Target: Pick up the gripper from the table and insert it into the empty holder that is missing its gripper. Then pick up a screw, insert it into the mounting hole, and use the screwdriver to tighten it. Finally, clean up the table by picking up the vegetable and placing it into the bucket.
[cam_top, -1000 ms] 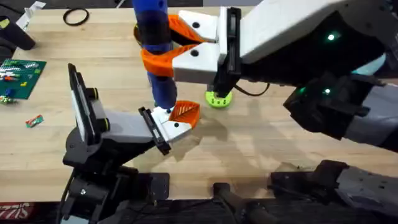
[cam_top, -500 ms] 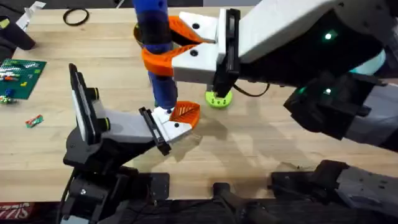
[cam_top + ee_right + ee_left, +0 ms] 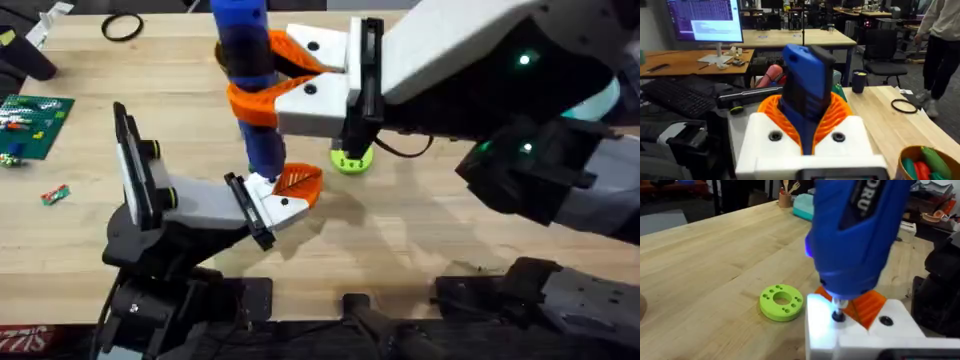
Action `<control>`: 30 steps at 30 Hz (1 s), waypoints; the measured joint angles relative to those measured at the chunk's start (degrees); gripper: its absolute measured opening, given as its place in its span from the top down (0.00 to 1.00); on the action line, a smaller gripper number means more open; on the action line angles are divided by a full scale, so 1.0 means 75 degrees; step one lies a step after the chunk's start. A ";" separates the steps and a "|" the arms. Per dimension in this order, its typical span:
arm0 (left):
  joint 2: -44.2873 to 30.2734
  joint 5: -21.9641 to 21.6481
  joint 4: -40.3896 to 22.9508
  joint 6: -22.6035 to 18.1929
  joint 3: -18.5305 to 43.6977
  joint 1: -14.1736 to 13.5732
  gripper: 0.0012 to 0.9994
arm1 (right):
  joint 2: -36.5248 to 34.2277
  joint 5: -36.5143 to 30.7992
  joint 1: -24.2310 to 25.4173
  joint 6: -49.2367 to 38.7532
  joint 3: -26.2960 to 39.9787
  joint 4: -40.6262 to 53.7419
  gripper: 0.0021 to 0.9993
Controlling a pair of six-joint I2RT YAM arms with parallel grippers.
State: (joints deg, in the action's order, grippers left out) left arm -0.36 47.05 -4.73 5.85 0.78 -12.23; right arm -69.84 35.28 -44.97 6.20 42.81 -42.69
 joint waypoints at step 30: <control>0.0041 -0.0024 -0.0029 -0.0117 0.0023 0.0000 0.99 | -0.0280 0.0020 0.0528 0.1638 -0.0140 -0.2432 0.94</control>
State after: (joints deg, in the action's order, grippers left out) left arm -0.05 46.87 -4.95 4.97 0.95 -12.23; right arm -71.94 35.43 -41.01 18.48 41.76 -60.93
